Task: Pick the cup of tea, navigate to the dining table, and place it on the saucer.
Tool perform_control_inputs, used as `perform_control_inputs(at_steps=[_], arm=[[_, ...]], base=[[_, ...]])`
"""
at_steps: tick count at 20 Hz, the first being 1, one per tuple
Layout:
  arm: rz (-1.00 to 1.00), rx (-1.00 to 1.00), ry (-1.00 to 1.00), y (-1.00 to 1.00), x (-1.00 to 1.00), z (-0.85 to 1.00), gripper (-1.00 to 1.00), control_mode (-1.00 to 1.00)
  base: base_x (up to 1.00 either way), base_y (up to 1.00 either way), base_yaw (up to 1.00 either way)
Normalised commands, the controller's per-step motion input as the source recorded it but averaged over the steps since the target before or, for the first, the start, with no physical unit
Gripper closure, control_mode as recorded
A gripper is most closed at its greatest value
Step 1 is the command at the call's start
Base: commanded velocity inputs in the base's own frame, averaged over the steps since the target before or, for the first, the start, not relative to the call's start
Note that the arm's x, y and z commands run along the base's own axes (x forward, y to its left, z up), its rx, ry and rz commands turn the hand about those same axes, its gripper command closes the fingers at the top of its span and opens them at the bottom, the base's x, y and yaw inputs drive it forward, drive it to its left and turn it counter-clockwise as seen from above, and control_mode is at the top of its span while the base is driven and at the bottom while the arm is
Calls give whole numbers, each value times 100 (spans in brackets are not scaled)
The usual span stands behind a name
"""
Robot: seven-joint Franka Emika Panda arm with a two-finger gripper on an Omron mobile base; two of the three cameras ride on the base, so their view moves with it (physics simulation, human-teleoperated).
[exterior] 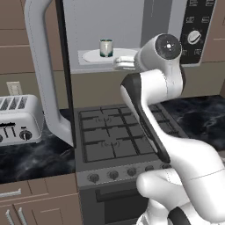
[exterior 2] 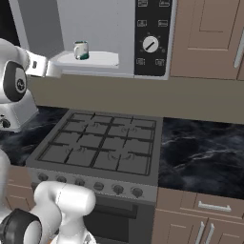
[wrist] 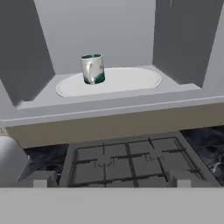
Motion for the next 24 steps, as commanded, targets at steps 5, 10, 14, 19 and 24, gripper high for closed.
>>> perform_control_inputs(at_steps=[5,10,14,19,24], arm=[[9,22,-5,-32,28,33,-100,-100],[16,11,-2,-9,0,52,-100,-100],[11,-6,0,18,-5,19,-100,-100],[1,-12,-4,20,23,-5,-100,-100],[-1,-15,-3,3,25,-1,-100,-100]], base=[[0,0,0],[0,0,0],[0,0,0],[0,0,0],[0,0,0]])
